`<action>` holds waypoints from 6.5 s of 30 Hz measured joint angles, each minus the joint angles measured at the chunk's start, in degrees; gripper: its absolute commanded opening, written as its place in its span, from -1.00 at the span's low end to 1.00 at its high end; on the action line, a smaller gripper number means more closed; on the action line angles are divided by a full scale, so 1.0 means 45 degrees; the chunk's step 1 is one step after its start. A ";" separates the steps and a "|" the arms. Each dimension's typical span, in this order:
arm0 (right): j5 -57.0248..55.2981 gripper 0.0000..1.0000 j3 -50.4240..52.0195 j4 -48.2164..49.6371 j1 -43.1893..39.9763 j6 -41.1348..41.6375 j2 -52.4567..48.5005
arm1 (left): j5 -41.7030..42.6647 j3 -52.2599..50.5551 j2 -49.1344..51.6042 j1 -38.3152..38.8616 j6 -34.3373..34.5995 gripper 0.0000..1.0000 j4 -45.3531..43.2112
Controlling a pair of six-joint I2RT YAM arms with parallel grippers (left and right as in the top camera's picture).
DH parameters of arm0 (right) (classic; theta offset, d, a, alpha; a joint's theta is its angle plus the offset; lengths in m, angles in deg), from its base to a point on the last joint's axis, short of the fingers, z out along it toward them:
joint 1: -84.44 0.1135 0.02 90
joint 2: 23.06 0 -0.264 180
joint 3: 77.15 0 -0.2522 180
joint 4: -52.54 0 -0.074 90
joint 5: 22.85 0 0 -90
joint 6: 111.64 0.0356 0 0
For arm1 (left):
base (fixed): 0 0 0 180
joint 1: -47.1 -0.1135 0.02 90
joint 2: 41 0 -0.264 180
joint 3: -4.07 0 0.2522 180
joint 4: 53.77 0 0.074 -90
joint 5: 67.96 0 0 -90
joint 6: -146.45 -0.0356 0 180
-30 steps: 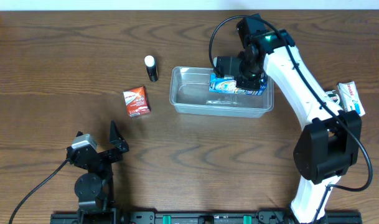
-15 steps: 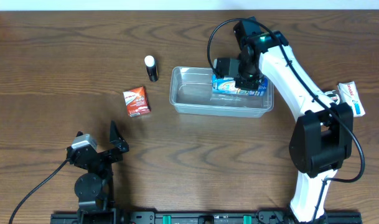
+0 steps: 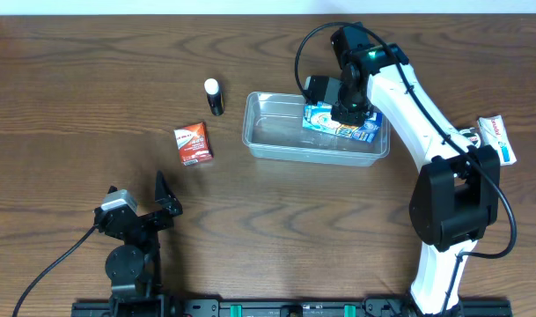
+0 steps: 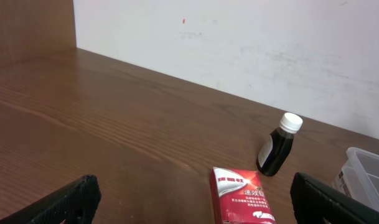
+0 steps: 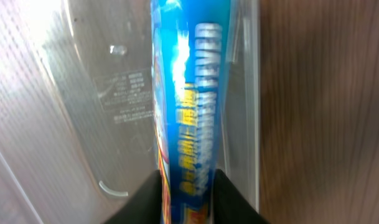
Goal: Pack container
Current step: 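Lower the blue box into the container and tip it flat, then open the right gripper and press the box down inside the container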
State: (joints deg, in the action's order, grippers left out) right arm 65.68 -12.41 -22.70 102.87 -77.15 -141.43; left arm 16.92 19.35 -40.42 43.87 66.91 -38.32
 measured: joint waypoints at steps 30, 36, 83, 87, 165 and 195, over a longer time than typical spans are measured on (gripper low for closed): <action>0.0787 -0.10 0.0000 -0.0816 0.0000 0.3128 0.0053 | 0.0000 0.0000 0.0005 0.0000 0.0000 0.96 0.0000; 0.1773 0.00 0.0000 -0.1632 0.0000 0.3657 0.0219 | 0.0000 0.0000 0.0005 0.0000 0.0000 0.96 0.0000; 0.1967 -0.97 0.1928 0.3512 0.3779 1.8311 0.0272 | 0.0000 0.0000 0.0005 0.0000 0.0005 0.96 0.0000; 0.1083 -0.97 0.2336 0.3541 0.3691 1.9880 0.0272 | 0.0000 0.0000 0.0005 0.0000 0.0000 0.96 0.0000; -0.1375 -0.97 0.4070 0.6057 0.3249 1.9856 0.0267 | 0.0000 0.0000 0.0005 0.0000 0.0000 0.96 0.0000; -0.2788 -0.97 0.4070 0.4813 0.3249 1.9181 0.0267 | 0.0000 0.0000 0.0000 0.0000 0.0005 0.96 0.0000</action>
State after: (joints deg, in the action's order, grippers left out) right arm 53.13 5.91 -1.04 117.50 9.17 -140.23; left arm 16.92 19.35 -40.42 43.87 66.93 -38.32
